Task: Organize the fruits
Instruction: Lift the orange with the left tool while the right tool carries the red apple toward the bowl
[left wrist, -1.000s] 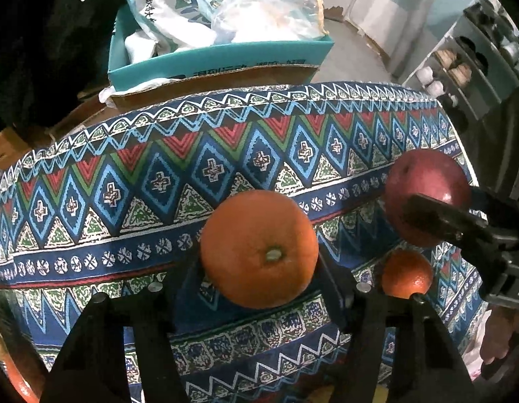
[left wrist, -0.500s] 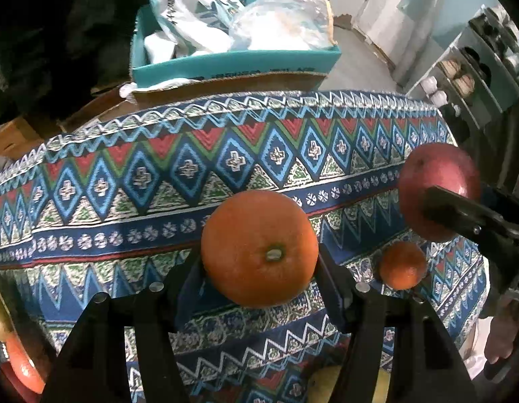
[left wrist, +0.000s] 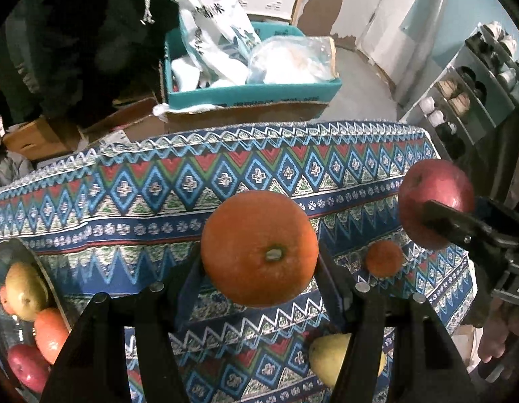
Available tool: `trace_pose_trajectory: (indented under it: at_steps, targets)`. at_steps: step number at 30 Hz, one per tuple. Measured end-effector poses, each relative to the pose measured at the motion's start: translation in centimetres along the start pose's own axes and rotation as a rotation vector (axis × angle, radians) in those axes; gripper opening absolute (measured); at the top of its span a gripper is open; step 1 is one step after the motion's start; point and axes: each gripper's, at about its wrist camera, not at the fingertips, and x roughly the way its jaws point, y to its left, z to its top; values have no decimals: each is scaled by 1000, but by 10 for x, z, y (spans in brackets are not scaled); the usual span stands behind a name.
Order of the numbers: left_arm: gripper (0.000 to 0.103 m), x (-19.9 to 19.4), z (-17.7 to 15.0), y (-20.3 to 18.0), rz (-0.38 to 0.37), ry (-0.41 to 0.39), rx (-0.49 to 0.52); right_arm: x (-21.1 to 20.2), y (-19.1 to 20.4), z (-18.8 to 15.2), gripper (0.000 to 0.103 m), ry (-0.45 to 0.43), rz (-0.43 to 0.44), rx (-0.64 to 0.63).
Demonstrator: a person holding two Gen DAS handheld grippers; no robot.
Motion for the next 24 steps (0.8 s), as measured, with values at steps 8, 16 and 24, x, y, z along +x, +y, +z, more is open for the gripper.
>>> trace_pose_trajectory:
  at_steps: [8, 16, 24]
  targets:
    - [64, -39, -10, 6, 7, -46, -4, -23, 19, -7, 80, -31, 24, -22]
    - [64, -70, -28, 16, 26, -71, -24, -40, 45, -19, 80, -38, 80, -53]
    - [64, -103, -49, 37, 57, -106, -45, -51, 79, -27, 80, -43, 126, -110]
